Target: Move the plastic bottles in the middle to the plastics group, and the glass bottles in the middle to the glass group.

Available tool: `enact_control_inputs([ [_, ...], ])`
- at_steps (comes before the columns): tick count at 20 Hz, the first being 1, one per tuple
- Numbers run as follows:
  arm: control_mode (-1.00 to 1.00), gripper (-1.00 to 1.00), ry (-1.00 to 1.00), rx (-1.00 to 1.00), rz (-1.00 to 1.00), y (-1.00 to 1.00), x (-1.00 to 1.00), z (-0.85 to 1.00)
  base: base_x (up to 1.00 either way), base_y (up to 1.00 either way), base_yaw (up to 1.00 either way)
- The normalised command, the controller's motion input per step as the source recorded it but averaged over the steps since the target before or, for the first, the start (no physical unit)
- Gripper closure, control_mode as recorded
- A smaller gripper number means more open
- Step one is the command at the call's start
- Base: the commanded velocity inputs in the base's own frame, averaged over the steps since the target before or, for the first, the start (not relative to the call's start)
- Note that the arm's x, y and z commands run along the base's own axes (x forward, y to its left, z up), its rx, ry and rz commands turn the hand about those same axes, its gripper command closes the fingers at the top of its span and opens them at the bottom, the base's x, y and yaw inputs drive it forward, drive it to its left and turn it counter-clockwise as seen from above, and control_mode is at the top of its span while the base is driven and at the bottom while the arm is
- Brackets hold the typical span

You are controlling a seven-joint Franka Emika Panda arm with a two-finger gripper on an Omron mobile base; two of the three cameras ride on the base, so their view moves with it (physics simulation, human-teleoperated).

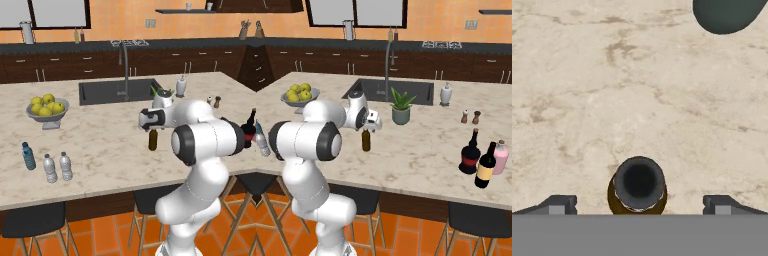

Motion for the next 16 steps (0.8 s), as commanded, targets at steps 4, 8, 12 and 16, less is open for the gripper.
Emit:
enact_control_inputs([
  [4,-1.0,-1.0,0.0,0.0,0.0,0.0,0.14,0.0,0.0,0.0,0.0],
  [8,-1.0,-1.0,0.0,0.0,0.0,0.0,0.0,0.0,0.0,0.0,0.0],
  [12,-1.0,-1.0,-0.02,0.0,0.0,0.0,0.0,0.03,0.0,0.0,0.0],
  [16,-1.0,-1.0,-0.03,0.0,0.0,0.0,0.0,0.01,0.0,0.0,0.0],
])
